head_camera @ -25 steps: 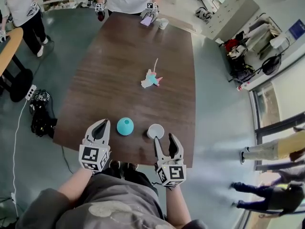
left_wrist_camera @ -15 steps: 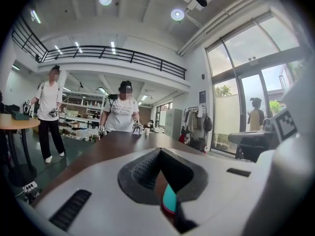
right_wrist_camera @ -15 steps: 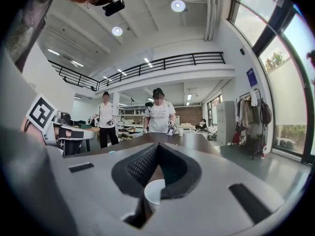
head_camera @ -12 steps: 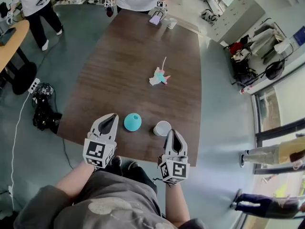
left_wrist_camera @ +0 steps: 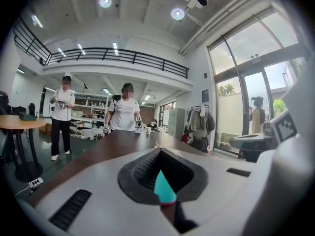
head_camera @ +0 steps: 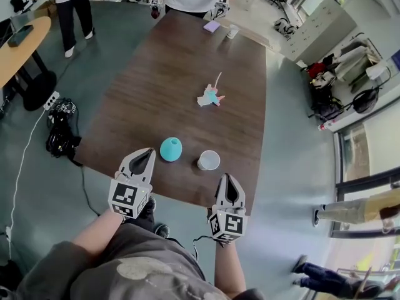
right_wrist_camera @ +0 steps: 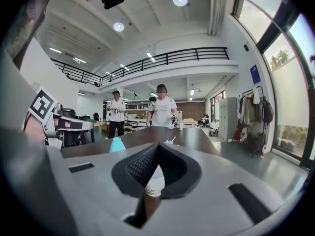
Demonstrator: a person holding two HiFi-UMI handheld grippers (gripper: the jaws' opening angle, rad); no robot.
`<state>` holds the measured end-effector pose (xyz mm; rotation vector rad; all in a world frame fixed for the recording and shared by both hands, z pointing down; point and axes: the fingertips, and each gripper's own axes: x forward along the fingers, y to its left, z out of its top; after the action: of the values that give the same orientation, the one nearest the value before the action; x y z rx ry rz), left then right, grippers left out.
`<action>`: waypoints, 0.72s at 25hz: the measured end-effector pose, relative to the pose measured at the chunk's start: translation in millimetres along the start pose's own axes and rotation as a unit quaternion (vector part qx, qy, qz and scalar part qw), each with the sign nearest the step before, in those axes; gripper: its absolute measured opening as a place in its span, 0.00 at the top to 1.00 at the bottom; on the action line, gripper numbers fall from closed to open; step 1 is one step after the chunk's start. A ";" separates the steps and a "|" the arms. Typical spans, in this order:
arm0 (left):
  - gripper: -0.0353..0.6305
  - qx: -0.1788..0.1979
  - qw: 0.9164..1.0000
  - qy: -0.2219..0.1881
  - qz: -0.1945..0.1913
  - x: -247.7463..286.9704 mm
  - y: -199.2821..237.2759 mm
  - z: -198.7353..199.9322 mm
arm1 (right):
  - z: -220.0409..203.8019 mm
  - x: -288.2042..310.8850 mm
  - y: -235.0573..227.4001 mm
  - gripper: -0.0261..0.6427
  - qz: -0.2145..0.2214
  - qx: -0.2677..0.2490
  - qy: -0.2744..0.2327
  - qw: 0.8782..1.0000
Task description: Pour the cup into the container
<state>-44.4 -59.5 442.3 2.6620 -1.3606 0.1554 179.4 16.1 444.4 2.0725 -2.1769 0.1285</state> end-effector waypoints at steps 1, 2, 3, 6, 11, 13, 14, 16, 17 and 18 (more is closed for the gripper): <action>0.94 -0.001 1.000 -0.001 0.001 -2.0 -4.4 -0.2 | -0.8 -4.7 -2.6 0.98 0.002 -0.001 0.002 1.000; 0.94 -0.002 1.000 -0.001 0.002 -4.1 -8.7 -0.2 | -1.4 -9.4 -4.9 0.98 0.004 -0.003 0.004 1.000; 0.94 -0.002 1.000 -0.002 0.002 -5.8 -12.7 0.2 | -1.7 -13.5 -6.8 0.98 0.005 -0.006 0.004 1.000; 0.94 -0.002 1.000 -0.006 0.003 -9.6 -23.3 1.2 | -2.2 -23.4 -9.6 0.98 0.011 -0.014 0.003 1.000; 0.94 -0.004 1.000 -0.005 0.004 -22.2 -37.8 -2.0 | -8.4 -36.4 -9.1 0.98 0.021 -0.015 0.009 1.000; 0.94 -0.005 1.000 -0.005 0.003 -26.2 -41.5 -1.3 | -8.9 -39.7 -9.7 0.98 0.023 -0.014 0.012 1.000; 0.94 -0.006 1.000 -0.005 0.003 -28.5 -42.9 -1.0 | -8.8 -41.5 -9.4 0.98 0.024 -0.014 0.012 1.000; 0.94 -0.007 1.000 -0.006 0.004 -34.0 -44.4 -0.5 | -8.7 -44.6 -7.3 0.98 0.027 -0.018 0.013 0.999; 0.94 -0.009 1.000 -0.006 0.005 -36.8 -44.9 -0.3 | -8.5 -46.1 -5.9 0.98 0.029 -0.019 0.014 0.999; 0.94 -0.012 1.000 -0.008 0.005 -39.4 -45.6 -0.3 | -8.3 -47.4 -4.4 0.98 0.032 -0.020 0.013 0.999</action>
<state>-30.4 -1.7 432.5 2.6423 -1.3714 0.1182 186.3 63.9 445.2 1.9703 -2.2112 0.1172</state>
